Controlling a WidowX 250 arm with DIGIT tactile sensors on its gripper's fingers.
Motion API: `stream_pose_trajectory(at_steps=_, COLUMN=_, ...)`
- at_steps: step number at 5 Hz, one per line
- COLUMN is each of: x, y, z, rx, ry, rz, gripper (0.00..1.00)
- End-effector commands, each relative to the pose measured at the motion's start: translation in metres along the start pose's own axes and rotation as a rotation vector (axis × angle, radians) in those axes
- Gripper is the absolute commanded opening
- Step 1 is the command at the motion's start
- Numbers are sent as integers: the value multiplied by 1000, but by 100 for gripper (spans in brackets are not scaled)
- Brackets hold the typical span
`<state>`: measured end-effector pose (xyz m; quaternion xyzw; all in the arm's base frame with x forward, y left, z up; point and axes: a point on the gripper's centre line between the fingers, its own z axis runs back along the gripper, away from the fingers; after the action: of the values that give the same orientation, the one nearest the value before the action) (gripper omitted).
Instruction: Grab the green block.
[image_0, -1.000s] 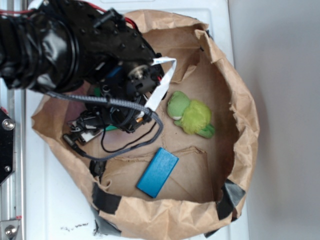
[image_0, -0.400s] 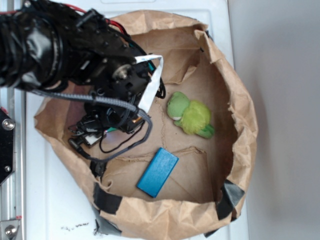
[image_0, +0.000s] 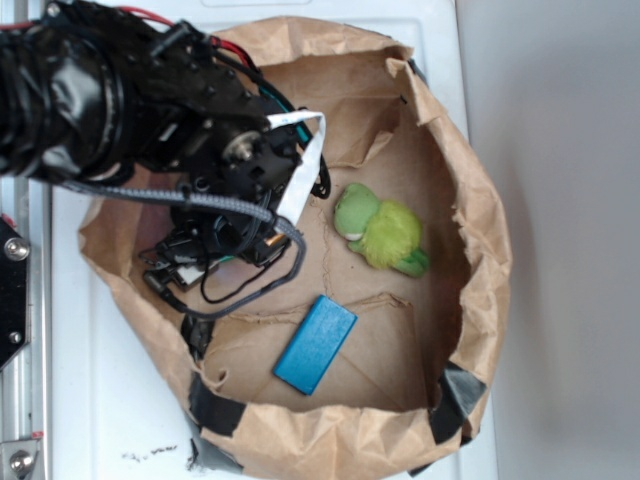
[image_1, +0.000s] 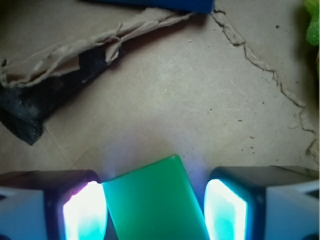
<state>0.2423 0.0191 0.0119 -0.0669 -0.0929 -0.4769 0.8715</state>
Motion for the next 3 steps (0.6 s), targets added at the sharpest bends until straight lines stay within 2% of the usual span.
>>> stream_pose_trajectory(at_steps=1, x=0, y=12, z=-6, rx=0, ry=16, rz=0, gripper=0)
stream_pose_trajectory(at_steps=3, x=4, y=20, z=2, rx=2, ry=6, rz=13, gripper=0)
